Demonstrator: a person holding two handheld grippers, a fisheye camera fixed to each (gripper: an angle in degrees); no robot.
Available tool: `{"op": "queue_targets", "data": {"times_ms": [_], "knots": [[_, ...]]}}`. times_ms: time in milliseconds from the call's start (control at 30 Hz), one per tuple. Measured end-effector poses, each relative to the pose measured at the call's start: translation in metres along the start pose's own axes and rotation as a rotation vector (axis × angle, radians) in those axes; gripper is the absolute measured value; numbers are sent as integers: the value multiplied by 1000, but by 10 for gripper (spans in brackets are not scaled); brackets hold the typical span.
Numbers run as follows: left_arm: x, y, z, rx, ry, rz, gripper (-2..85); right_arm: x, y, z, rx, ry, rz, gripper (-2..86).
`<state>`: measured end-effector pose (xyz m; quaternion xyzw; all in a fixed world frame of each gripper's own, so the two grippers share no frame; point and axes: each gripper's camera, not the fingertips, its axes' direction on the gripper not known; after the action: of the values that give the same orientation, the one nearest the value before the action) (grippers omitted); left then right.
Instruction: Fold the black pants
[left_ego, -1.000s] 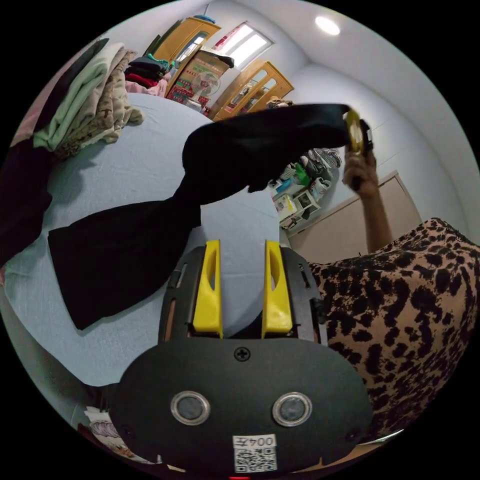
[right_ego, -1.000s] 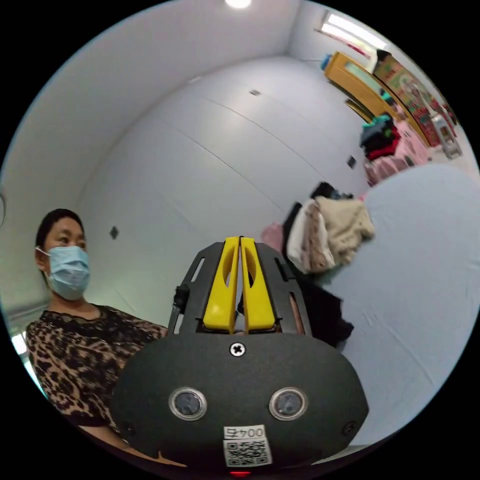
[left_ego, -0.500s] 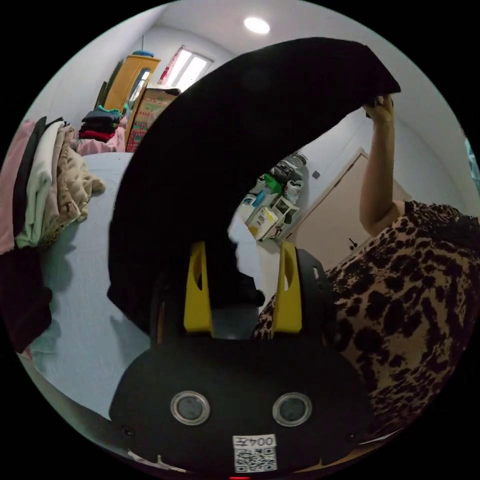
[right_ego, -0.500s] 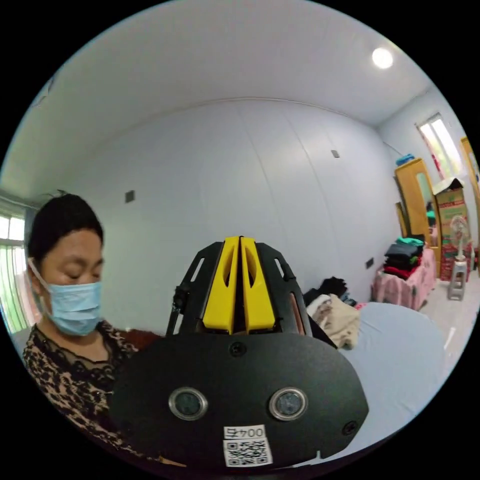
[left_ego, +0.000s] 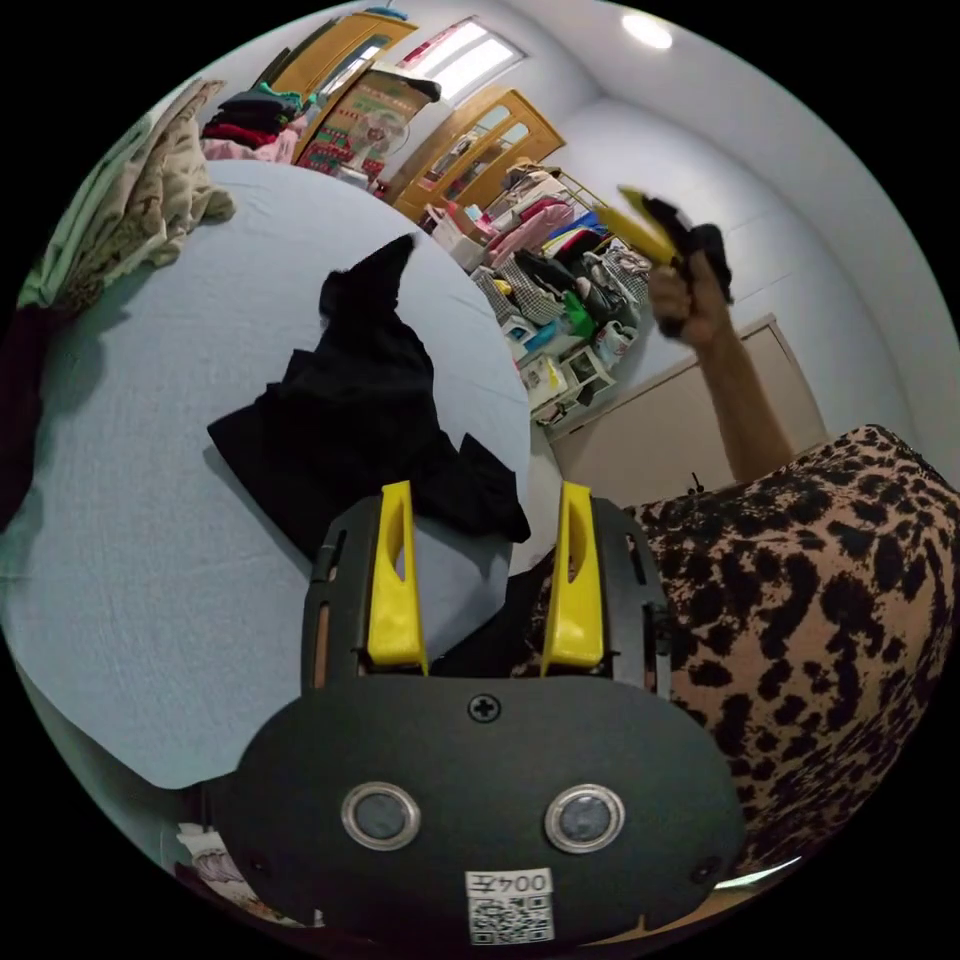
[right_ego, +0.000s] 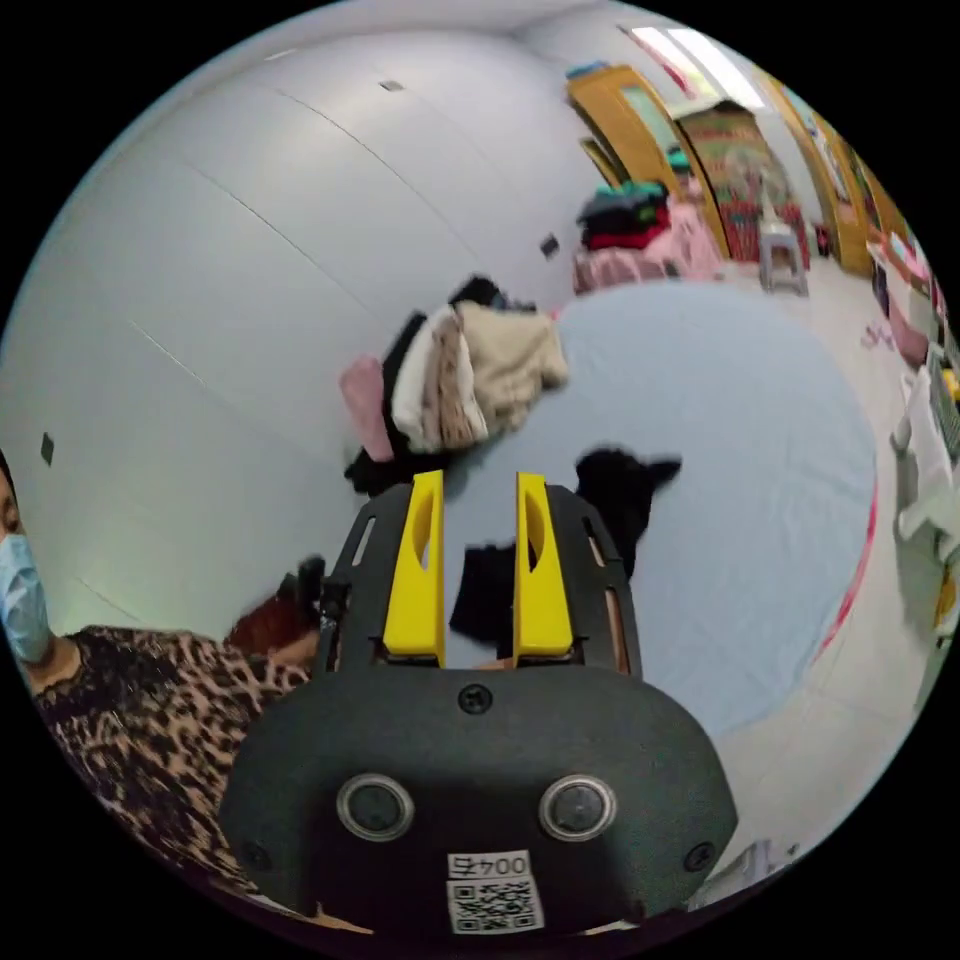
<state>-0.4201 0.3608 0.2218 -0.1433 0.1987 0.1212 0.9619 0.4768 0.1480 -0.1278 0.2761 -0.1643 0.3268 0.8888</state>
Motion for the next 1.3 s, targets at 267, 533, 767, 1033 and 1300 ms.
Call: {"op": "queue_targets", "data": {"times_ms": [267,533,767,1033,1300], "knots": [[9,-16,37,-80,29,-13,201,38,119,135,-419,-32,151,130],[25,-35,48,-89,41,9,207,25,133,192,-626,353,-76,61],[36,-32,40,-71,7,-1,208,31,86,140,-332,84,51,25],[40,-15,18,-48,-11,-44,211,13,53,58,119,-487,145,10],[132,-35,-35,125,-56,191,245,-69,12,51,93,-574,-9,6]]}}
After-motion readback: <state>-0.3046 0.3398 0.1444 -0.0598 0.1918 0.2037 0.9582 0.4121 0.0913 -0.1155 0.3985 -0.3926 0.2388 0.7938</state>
